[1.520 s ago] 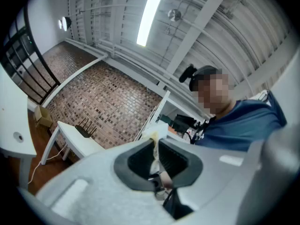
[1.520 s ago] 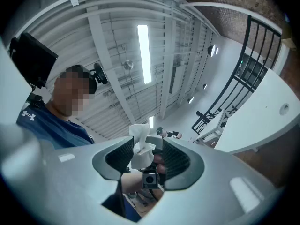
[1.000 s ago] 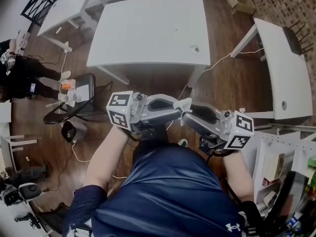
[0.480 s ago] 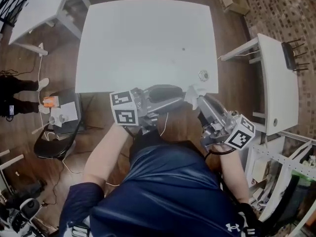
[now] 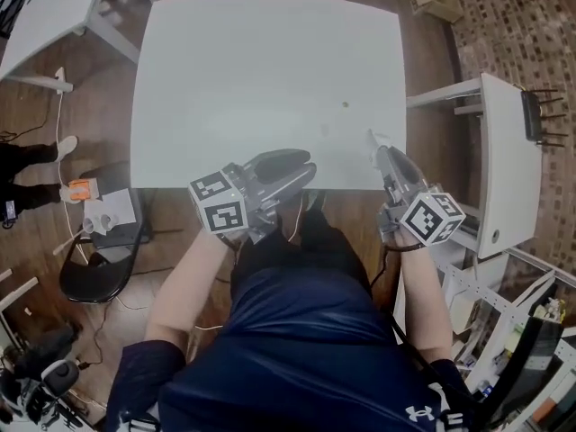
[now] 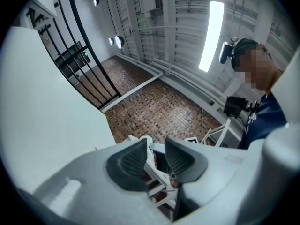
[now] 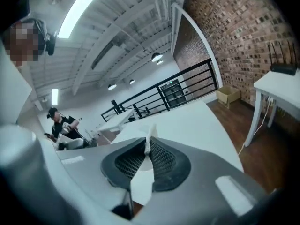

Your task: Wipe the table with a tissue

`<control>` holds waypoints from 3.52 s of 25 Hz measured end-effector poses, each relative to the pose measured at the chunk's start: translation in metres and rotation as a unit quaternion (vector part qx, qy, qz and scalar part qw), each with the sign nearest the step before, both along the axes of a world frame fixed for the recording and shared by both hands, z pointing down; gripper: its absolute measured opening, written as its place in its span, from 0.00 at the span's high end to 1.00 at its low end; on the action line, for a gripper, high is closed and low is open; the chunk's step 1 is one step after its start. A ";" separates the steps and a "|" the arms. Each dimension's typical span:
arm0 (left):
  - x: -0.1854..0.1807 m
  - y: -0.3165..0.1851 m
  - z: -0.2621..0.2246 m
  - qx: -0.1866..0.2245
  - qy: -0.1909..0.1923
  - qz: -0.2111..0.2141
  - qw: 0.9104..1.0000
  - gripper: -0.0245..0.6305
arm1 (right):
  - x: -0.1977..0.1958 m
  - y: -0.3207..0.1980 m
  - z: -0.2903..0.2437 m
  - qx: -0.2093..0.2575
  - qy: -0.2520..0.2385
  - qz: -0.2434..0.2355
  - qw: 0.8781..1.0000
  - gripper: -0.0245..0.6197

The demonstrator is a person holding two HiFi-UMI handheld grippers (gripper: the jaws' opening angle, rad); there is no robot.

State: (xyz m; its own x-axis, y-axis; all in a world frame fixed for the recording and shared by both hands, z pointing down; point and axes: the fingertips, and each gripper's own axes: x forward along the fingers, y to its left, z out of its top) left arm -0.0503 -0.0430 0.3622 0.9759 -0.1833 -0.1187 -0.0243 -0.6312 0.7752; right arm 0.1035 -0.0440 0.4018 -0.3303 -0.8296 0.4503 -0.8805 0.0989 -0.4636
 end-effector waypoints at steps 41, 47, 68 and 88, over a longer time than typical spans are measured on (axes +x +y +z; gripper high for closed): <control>0.009 -0.080 0.080 -0.127 -0.060 -0.133 0.981 0.85 | 0.053 -0.121 0.208 -0.168 0.258 -0.220 0.926 0.92; -0.002 -0.081 0.081 -0.129 -0.056 -0.136 0.981 0.85 | 0.038 -0.117 0.207 -0.165 0.246 -0.226 0.928 0.92; -0.017 -0.082 0.081 -0.139 -0.045 -0.144 0.979 0.86 | 0.007 -0.107 0.211 -0.166 0.221 -0.245 0.929 0.92; -0.026 -0.069 0.075 -0.140 -0.042 -0.152 0.978 0.87 | -0.052 -0.078 0.211 -0.169 0.196 -0.315 0.913 0.92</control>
